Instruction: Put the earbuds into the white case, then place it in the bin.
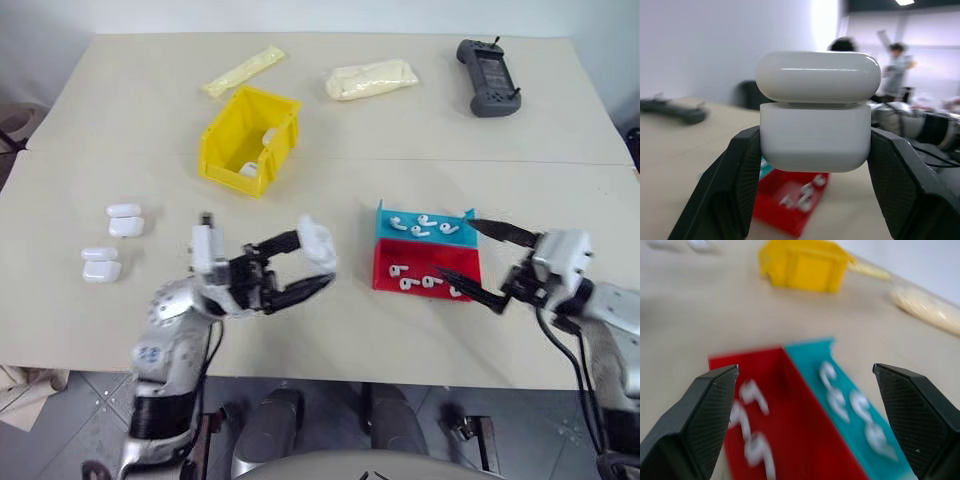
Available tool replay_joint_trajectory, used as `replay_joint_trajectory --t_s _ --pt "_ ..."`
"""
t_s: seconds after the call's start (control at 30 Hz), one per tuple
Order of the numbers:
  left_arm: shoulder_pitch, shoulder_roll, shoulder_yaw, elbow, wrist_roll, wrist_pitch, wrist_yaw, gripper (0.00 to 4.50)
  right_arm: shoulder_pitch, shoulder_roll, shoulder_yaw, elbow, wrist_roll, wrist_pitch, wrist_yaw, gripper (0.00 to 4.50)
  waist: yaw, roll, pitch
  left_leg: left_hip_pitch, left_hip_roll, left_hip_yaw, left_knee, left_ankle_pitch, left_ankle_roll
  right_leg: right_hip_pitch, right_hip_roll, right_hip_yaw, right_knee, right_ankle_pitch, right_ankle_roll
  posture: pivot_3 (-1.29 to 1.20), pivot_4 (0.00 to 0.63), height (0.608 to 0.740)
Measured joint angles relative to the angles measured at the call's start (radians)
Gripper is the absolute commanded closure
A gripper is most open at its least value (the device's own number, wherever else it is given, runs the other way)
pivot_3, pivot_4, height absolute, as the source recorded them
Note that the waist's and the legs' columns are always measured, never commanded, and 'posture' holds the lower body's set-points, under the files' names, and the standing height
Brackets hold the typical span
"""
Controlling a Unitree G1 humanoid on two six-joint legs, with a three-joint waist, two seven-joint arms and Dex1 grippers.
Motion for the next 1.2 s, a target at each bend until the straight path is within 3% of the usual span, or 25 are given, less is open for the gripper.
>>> replay_joint_trajectory --t_s 0.27,0.43,0.53,0.7,0.9,1.03,1.2 --pt "-0.147 -0.126 -0.139 0.221 0.028 -0.201 -0.125 1.72 0.288 -0.012 -0.207 0.012 -0.029 -0.061 0.019 0.0 -0.007 0.0 0.0 0.002 -0.001 0.008 0.0 0.0 0.001 0.001 0.002 0.002 0.0 0.001 0.001 0.0 0.15 0.74" --pt "-0.177 -0.134 -0.142 0.26 0.022 -0.213 -0.142 1.72 0.303 -0.03 -0.245 0.026 -0.03 -0.071 0.022 0.0 -0.006 0.0 0.0 0.003 0.0 0.007 0.0 0.0 0.001 0.001 0.002 0.003 0.0 0.001 0.001 0.0 0.15 0.74" --pt "-0.173 -0.133 -0.142 0.264 0.022 -0.212 -0.134 1.72 0.278 -0.087 -0.231 -0.045 -0.004 0.02 0.019 0.0 -0.006 0.0 0.0 0.003 0.001 0.003 0.001 0.0 0.001 0.001 0.002 0.004 0.0 0.001 0.001 0.0 0.15 0.74" --pt "-0.146 -0.113 -0.152 0.251 0.023 -0.21 -0.114 1.72 0.15 -0.292 -0.124 -0.233 0.053 0.321 -0.018 0.0 -0.002 0.0 0.0 0.002 0.002 0.001 0.001 0.0 0.001 0.001 0.002 0.003 0.0 0.001 0.001 0.0 0.15 0.74" --pt "-0.108 -0.1 -0.154 0.219 0.023 -0.209 -0.074 1.72 -0.025 -0.523 0.079 -0.297 0.043 0.587 -0.014 0.0 0.017 0.0 0.0 -0.001 0.001 -0.002 0.005 -0.001 0.002 0.001 0.001 0.001 -0.002 0.001 0.002 0.0 0.15 0.74" --pt "-0.104 -0.095 -0.161 0.212 0.023 -0.202 -0.054 1.72 -0.214 -0.586 0.263 -0.291 -0.021 0.619 0.029 0.0 0.018 -0.001 0.0 -0.002 0.001 -0.001 0.005 -0.001 0.002 0.001 0.001 0.001 -0.003 0.002 0.002 0.0 0.15 0.74" --pt "-0.104 -0.078 -0.161 0.206 0.022 -0.201 -0.05 1.72 -0.324 -0.588 0.425 -0.245 -0.13 0.606 0.067 0.0 0.02 -0.001 0.0 -0.002 0.0 -0.001 0.005 -0.002 0.003 0.001 0.001 0.001 -0.004 0.002 0.002 0.0 0.15 0.74"
